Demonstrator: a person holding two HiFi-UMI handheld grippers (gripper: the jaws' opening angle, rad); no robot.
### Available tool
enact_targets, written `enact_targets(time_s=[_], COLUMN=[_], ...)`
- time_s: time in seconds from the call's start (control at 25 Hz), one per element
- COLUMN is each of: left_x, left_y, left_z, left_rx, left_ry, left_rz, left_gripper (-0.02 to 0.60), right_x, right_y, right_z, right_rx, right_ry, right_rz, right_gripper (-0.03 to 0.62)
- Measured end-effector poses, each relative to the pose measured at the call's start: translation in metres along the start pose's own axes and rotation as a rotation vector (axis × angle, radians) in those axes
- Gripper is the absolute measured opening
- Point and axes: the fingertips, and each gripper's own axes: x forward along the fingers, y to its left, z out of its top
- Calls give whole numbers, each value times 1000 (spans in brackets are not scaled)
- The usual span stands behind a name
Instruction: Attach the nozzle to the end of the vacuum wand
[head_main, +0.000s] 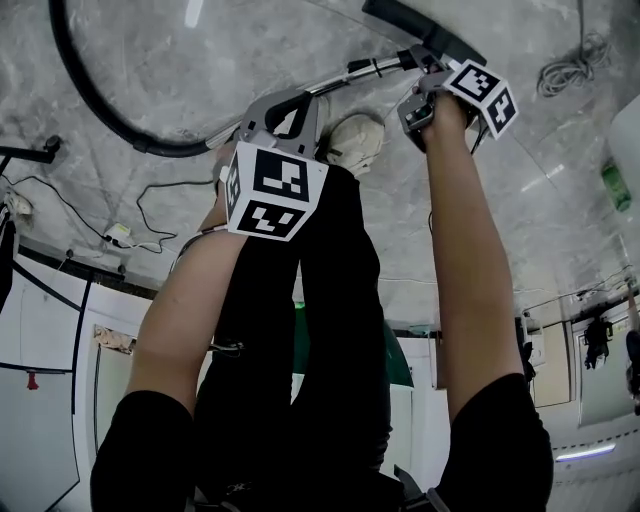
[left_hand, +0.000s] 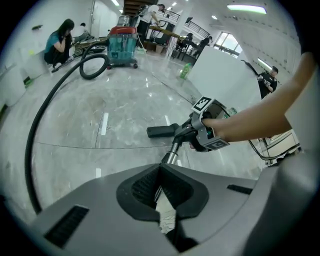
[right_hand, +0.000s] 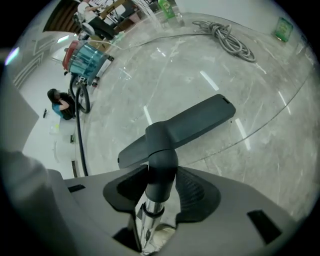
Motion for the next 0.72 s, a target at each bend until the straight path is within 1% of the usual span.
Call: enact_targets(time_s=[0.08, 0.2, 0.36, 0.44, 0.48, 0.56, 0.6, 0.64, 0.72], left_x=[3, 5, 8, 3, -1, -12, -18, -26, -46], left_y=[0, -1, 1, -1, -3, -5, -7, -10, -17], left_z=[-2, -5, -3, 3, 6, 16, 22, 30, 52], left_rx=[11, 5, 4, 3, 5, 5, 1, -8, -22], left_ry=[3, 3, -7, -22, -32, -56, -69, -82, -110], left_rz=[6, 6, 30, 37, 45, 61, 68, 72, 75], left_gripper=[11, 11, 11, 11, 11, 11, 11, 11, 11], right_x=[6, 7, 2, -14, -25, -54, -71, -89, -124], right_y=[-2, -2, 3, 10, 14, 25, 32, 39, 57], right_z=[2, 3, 8, 7, 5, 0, -3, -6, -10], right_rx=[4, -13, -118, -126, -138, -207, -269, -344, -472], right_ry=[-2, -27, -102, -129, -140, -168, -186, -202, -228], right_rz=[-9, 10, 24, 30, 30, 14, -8, -38, -69], right_gripper=[184, 186, 189, 219, 219, 216, 193, 16, 14])
